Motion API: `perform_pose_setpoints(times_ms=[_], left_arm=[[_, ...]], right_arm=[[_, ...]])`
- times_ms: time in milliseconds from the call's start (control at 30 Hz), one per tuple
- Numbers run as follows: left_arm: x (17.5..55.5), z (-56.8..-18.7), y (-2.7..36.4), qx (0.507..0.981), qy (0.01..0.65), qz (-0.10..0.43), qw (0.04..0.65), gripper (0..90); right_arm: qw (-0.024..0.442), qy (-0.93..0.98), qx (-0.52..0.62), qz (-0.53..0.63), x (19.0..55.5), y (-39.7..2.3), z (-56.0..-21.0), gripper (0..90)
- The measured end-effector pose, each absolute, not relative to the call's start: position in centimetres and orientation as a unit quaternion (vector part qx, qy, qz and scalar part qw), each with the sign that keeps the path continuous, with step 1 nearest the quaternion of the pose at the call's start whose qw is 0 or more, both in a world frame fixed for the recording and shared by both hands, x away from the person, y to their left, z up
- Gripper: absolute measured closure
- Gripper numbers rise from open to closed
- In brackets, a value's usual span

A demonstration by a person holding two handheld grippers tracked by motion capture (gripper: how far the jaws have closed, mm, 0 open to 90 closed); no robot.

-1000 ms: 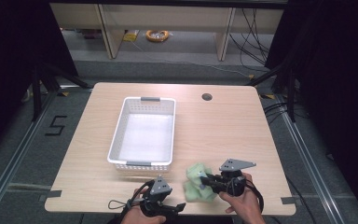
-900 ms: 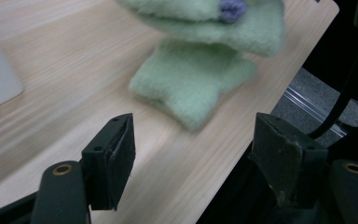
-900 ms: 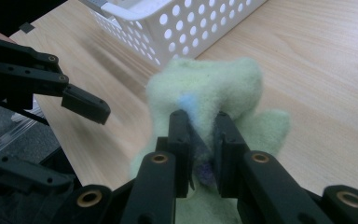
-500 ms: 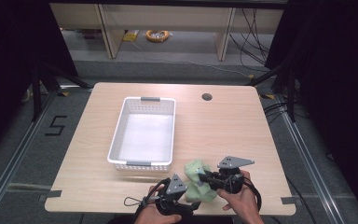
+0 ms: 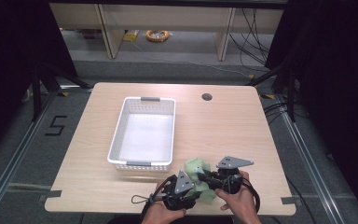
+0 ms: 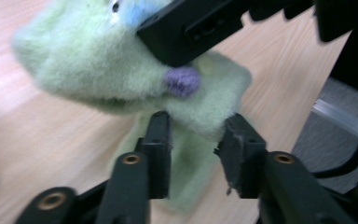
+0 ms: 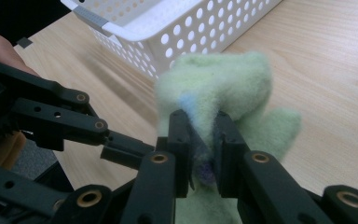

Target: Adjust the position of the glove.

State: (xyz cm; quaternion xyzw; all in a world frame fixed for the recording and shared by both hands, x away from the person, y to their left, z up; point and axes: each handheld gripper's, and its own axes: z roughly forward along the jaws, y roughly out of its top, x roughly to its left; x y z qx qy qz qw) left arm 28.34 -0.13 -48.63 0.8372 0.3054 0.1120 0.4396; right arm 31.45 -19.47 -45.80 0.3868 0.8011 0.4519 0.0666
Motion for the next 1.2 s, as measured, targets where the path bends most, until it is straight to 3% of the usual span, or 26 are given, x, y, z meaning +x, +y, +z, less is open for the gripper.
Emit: perform_pose_setpoints(times_ms=[167,267,667,933,1200], left_arm=[[28.6,-48.5,0.8,0.838,0.303,0.102,0.441,79.9],[28.4,-48.0,1.4,0.840,0.291,0.099,0.447,83.3],[28.0,-48.0,2.5,0.857,0.263,0.076,0.437,84.9],[28.3,-49.4,2.9,0.867,0.274,0.054,0.412,84.7],[29.0,-49.8,3.8,0.861,0.288,0.039,0.416,83.8]], right_arm=[[0.073,0.801,0.391,0.447,31.2,-19.6,-45.6,80.2],[0.064,0.800,0.389,0.453,31.0,-19.9,-45.7,80.3],[0.040,0.782,0.405,0.473,28.7,-20.5,-46.0,79.6],[0.008,0.790,0.427,0.440,27.6,-20.9,-48.0,72.9],[0.062,0.810,0.387,0.436,28.8,-22.6,-46.6,59.2]])
